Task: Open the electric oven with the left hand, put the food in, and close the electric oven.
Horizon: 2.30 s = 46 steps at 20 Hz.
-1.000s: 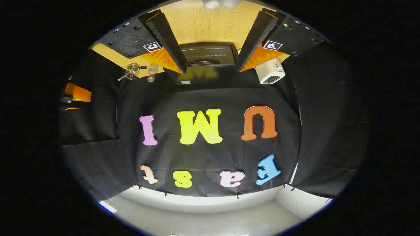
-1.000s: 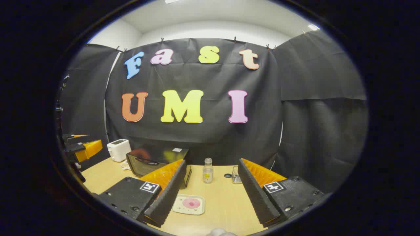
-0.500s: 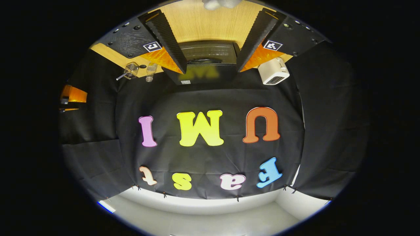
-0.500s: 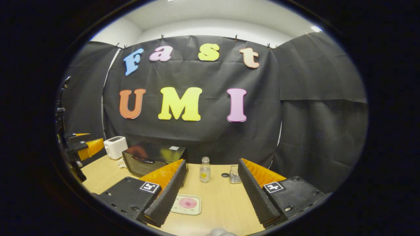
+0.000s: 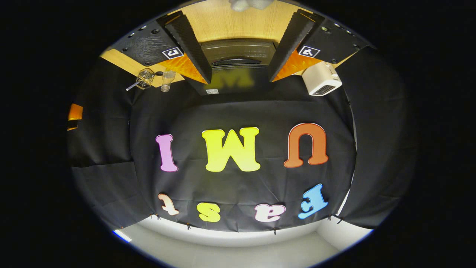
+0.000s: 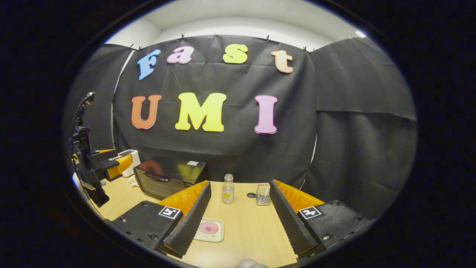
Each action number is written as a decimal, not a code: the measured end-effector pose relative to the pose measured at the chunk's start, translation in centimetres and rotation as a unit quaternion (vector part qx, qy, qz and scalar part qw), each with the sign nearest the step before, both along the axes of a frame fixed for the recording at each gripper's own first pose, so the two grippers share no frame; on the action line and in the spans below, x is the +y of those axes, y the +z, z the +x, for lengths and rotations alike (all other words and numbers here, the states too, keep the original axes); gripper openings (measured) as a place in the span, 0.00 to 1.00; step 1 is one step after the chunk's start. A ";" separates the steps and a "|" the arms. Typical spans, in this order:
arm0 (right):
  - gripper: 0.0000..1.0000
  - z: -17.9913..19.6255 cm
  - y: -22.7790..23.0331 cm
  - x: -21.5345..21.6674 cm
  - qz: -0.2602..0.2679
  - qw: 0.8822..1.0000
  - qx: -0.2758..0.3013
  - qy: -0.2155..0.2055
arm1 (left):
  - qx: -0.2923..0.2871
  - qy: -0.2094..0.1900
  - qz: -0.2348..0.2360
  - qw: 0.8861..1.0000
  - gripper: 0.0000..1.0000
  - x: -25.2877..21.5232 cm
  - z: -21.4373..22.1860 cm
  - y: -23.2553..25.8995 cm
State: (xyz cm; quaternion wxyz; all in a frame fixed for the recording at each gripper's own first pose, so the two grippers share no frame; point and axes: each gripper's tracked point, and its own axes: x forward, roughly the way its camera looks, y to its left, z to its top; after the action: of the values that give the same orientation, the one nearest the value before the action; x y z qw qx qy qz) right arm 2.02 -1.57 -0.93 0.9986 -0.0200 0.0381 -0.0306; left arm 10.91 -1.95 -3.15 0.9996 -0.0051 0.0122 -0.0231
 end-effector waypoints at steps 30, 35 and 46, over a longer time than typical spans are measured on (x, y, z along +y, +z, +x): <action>1.00 -4.6 -3.7 -1.0 0.024 0.997 0.054 -0.056 | 0.124 -0.016 0.003 0.992 0.98 -1.6 8.6 -11.8; 0.98 -5.9 -4.3 -1.1 0.028 0.997 0.056 -0.051 | 0.133 -0.014 0.005 0.991 0.98 -1.6 5.8 -13.0; 1.00 -9.6 -5.6 -1.5 0.041 0.996 0.062 -0.048 | 0.186 -0.014 0.003 0.982 0.97 -1.9 -1.2 -19.2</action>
State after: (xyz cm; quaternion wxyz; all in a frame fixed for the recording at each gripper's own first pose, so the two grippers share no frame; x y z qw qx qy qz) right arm -7.58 -3.10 -6.51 0.9916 0.0210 0.1020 -0.0761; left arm 9.74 -3.89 -22.39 0.9795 -0.0066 0.1984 -0.0353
